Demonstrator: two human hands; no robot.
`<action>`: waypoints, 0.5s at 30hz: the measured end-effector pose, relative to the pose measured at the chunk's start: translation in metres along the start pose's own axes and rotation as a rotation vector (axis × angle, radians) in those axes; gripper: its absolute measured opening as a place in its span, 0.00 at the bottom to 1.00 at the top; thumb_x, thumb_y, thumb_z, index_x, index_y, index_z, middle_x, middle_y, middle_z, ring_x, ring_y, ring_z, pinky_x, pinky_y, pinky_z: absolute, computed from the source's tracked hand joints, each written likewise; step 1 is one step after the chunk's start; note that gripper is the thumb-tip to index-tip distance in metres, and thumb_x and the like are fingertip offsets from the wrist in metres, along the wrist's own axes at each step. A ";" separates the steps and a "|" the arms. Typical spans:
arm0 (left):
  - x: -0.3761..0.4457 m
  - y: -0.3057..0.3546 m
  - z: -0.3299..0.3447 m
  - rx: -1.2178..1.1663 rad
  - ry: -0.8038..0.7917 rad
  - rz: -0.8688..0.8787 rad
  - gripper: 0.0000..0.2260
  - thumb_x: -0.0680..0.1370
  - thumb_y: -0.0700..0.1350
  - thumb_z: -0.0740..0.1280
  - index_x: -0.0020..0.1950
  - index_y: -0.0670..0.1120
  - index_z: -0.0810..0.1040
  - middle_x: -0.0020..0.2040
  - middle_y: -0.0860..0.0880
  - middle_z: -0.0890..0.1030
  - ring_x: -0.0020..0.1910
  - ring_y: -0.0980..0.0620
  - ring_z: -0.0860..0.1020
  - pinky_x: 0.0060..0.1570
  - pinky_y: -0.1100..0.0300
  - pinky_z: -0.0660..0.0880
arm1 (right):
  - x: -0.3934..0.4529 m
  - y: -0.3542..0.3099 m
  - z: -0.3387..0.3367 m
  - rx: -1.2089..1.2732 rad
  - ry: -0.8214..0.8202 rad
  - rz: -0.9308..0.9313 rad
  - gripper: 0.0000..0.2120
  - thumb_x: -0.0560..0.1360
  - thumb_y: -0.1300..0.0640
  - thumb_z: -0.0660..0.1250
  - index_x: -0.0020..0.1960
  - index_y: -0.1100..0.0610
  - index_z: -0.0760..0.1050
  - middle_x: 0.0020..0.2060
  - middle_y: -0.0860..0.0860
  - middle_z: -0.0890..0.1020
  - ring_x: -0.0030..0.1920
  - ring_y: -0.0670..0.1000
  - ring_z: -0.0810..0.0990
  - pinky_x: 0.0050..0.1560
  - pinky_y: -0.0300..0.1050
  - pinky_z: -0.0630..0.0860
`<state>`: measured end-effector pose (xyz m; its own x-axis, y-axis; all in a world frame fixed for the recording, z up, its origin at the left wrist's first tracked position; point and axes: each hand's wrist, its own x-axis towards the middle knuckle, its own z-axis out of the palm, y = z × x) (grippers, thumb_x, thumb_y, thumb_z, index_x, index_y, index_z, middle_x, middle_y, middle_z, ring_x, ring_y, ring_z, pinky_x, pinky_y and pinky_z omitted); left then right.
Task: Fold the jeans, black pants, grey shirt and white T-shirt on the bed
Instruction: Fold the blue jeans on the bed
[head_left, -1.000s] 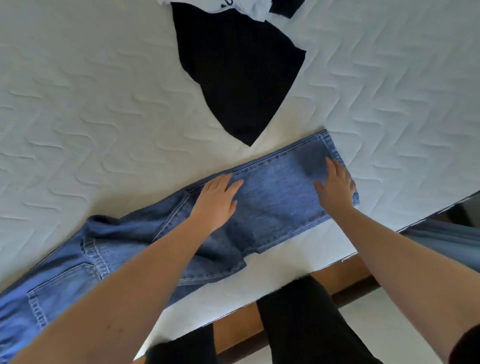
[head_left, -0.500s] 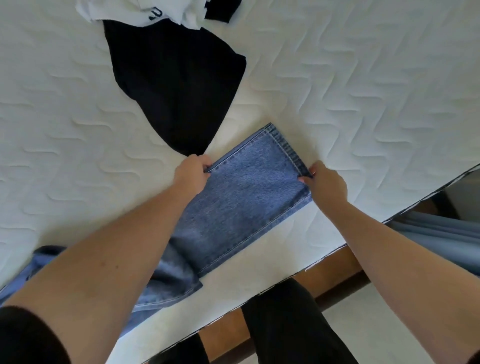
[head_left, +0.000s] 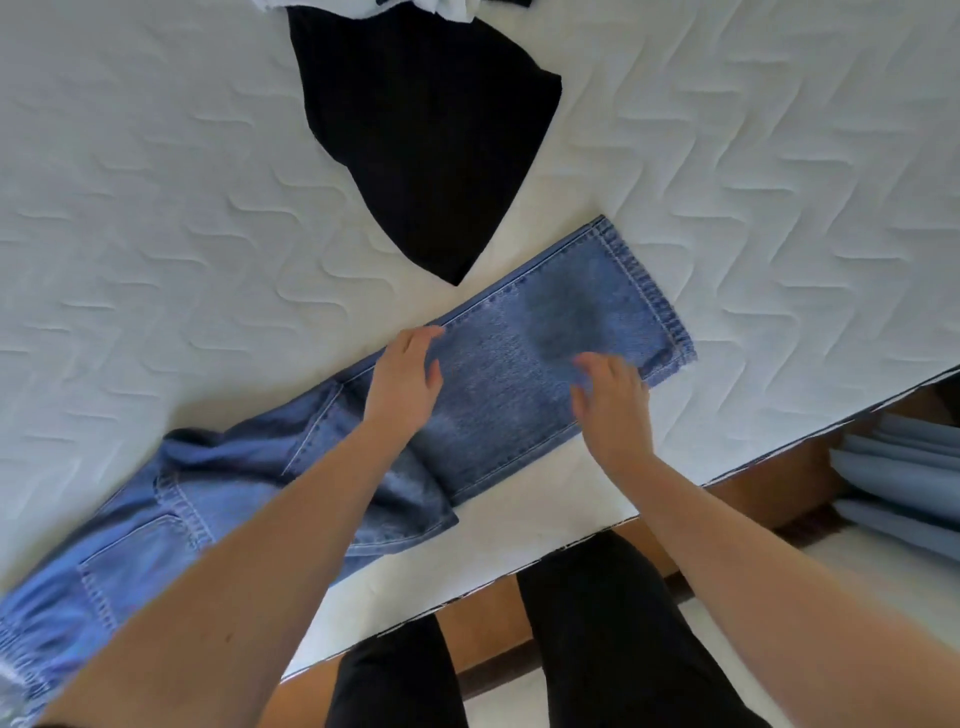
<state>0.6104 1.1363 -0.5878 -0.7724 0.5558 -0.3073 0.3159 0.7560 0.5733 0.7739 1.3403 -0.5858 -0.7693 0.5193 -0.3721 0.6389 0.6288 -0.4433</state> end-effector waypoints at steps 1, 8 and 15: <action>-0.013 -0.009 -0.005 -0.005 0.019 -0.010 0.18 0.78 0.37 0.64 0.69 0.42 0.73 0.65 0.45 0.75 0.62 0.46 0.74 0.64 0.56 0.67 | -0.013 -0.014 0.011 0.024 -0.061 -0.032 0.15 0.79 0.59 0.64 0.65 0.56 0.73 0.59 0.54 0.77 0.60 0.58 0.73 0.59 0.52 0.68; -0.123 -0.108 -0.057 -0.012 0.197 -0.238 0.20 0.76 0.37 0.66 0.68 0.43 0.72 0.65 0.45 0.75 0.63 0.45 0.72 0.64 0.54 0.67 | -0.080 -0.113 0.086 0.056 -0.371 -0.270 0.18 0.80 0.58 0.62 0.69 0.53 0.71 0.63 0.50 0.76 0.62 0.54 0.73 0.61 0.49 0.68; -0.214 -0.201 -0.084 0.121 0.057 -0.532 0.28 0.77 0.45 0.68 0.75 0.46 0.64 0.76 0.44 0.63 0.74 0.41 0.62 0.70 0.43 0.62 | -0.112 -0.193 0.142 -0.045 -0.488 -0.381 0.26 0.79 0.55 0.63 0.75 0.52 0.63 0.69 0.50 0.71 0.67 0.54 0.69 0.65 0.49 0.66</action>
<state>0.6659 0.8369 -0.5737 -0.8702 0.0693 -0.4878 -0.0678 0.9638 0.2579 0.7378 1.0783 -0.5746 -0.8461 -0.0644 -0.5291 0.3103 0.7475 -0.5873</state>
